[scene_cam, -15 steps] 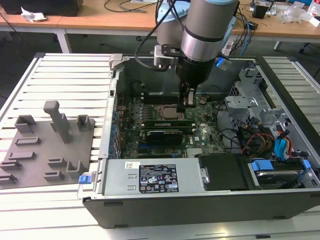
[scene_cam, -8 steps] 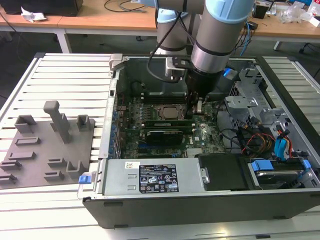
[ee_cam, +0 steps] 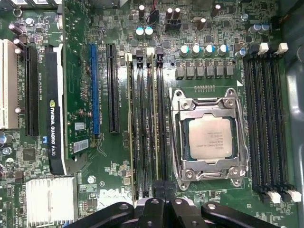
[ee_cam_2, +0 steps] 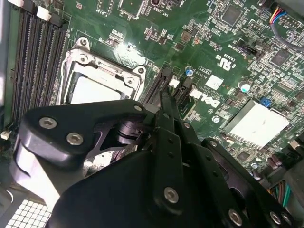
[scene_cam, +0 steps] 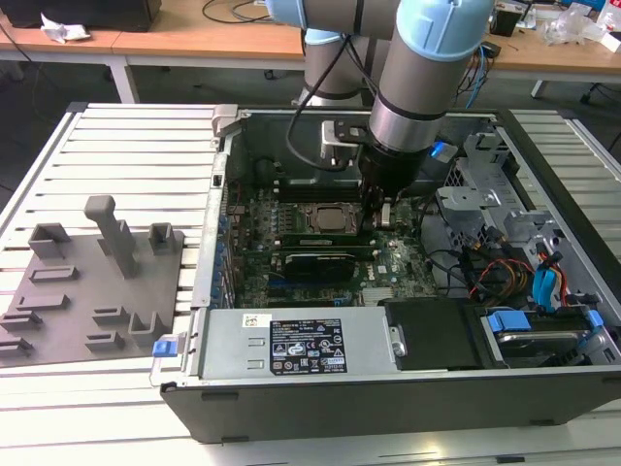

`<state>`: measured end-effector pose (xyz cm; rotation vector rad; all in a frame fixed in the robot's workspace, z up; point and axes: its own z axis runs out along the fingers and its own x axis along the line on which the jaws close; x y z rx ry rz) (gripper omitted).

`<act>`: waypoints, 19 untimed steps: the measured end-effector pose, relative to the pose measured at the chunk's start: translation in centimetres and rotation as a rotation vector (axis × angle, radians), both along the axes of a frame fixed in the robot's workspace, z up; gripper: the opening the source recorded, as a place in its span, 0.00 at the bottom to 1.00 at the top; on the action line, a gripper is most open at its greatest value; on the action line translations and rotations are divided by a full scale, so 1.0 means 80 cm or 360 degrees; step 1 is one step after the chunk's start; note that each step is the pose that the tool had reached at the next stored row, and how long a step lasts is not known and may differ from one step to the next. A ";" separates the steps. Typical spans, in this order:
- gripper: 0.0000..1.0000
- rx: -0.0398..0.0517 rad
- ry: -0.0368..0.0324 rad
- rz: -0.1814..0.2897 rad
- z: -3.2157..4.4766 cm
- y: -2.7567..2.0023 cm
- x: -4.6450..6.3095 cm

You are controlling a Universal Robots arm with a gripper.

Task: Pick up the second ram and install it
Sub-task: 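Press down the second ram until it locks into place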

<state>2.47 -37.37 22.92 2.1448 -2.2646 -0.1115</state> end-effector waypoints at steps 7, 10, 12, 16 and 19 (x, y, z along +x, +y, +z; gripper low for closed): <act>0.11 0.0062 -0.0013 0.0000 0.0102 -0.0050 -0.028; 0.11 0.0045 -0.0019 0.0001 0.0097 -0.0065 -0.046; 0.11 0.0041 -0.0021 0.0000 0.0090 -0.0066 -0.060; 0.11 0.0036 -0.0027 0.0001 0.0062 -0.0065 -0.094; 0.11 0.0033 -0.0029 0.0001 0.0045 -0.0065 -0.108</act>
